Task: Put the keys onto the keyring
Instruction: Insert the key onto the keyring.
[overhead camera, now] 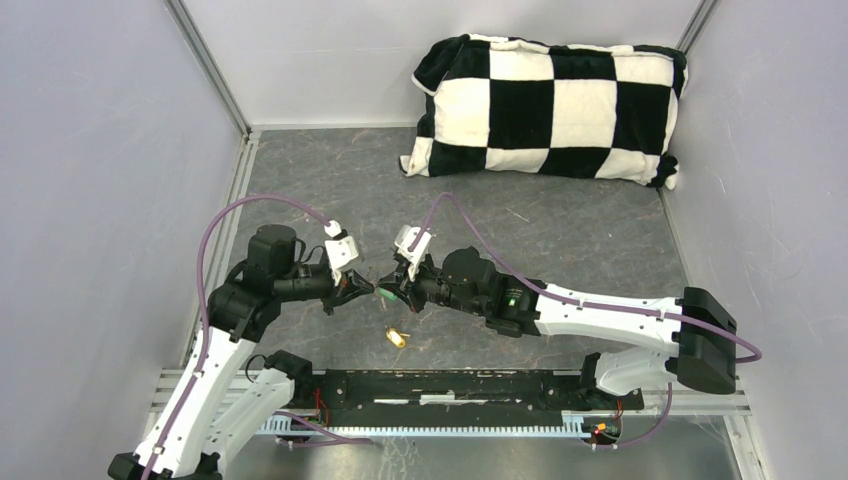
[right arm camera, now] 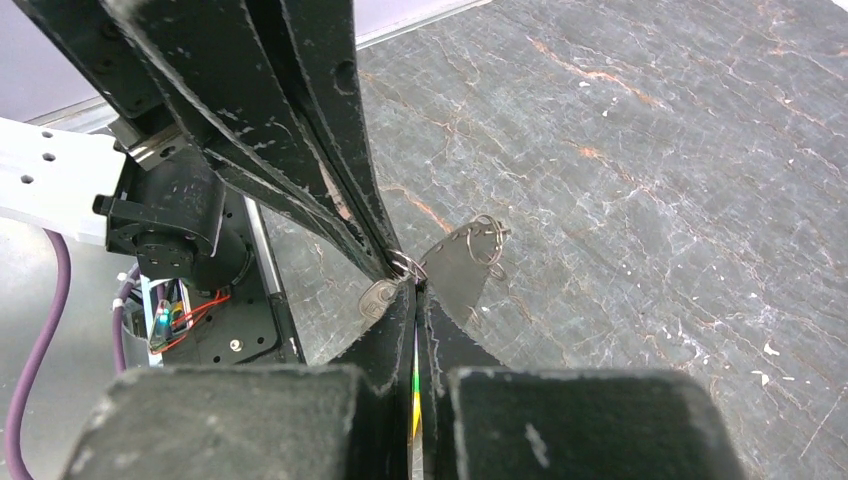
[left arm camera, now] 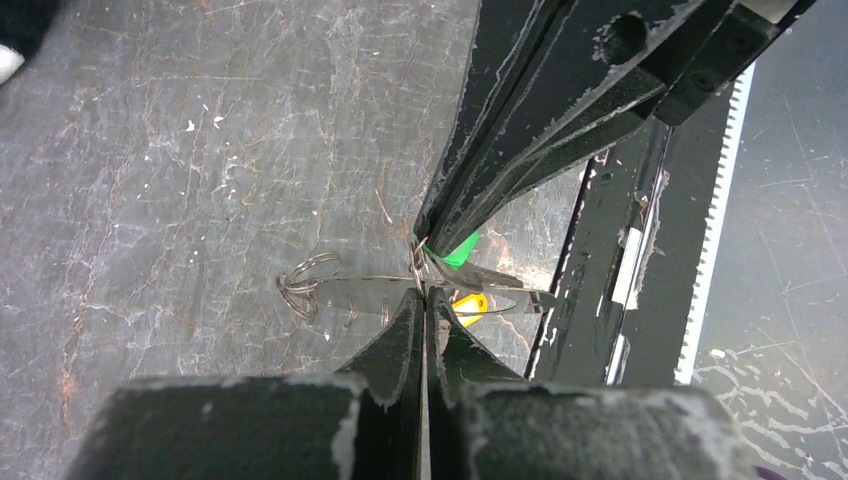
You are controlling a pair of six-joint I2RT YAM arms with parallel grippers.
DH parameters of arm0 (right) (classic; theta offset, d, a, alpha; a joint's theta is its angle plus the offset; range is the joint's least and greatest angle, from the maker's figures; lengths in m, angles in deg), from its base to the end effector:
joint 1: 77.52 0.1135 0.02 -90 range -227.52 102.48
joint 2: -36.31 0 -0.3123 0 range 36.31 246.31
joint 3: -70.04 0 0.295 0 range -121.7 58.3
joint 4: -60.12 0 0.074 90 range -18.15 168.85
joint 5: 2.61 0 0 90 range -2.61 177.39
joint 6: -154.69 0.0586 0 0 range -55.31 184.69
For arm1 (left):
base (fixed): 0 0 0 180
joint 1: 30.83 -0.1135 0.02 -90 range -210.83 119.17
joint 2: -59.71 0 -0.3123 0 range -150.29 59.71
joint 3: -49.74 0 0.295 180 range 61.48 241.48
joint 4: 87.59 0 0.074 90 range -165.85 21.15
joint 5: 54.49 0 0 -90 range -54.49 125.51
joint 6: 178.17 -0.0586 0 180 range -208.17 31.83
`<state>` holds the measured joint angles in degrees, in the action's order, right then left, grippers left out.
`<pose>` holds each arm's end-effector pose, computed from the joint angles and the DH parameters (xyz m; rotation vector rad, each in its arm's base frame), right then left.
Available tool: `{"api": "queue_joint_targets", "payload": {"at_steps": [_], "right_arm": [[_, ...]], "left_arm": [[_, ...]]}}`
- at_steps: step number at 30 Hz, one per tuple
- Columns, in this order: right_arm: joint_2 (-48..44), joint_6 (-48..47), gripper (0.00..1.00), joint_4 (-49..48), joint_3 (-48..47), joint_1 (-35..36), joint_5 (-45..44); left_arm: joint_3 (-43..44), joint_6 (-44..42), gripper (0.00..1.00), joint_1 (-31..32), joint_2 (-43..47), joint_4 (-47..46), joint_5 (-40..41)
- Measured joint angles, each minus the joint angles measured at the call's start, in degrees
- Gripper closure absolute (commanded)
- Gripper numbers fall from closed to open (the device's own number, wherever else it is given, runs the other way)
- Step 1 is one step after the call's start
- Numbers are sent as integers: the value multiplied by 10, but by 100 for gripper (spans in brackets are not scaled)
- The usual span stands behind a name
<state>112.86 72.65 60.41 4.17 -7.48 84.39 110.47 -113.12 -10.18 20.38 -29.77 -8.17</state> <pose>0.1283 0.3442 0.3373 -0.9243 1.6138 0.9273 0.1230 -0.0896 0.3500 1.1865 1.7433 -0.7886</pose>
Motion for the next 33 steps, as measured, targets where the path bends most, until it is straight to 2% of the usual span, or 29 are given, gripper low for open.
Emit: {"api": "queue_joint_targets", "payload": {"at_steps": [15,22,33], "right_arm": [[-18,30,100,-5,20,-1,-15],[-23,48,100,-18,31,-14,12],[-43,67,100,-45,39,-33,59]], "left_arm": [[-2,-9,98,0,8,-4,-15],[-4,-22,98,0,17,-5,-26],[-29,-21,98,0,64,-82,-50]]}}
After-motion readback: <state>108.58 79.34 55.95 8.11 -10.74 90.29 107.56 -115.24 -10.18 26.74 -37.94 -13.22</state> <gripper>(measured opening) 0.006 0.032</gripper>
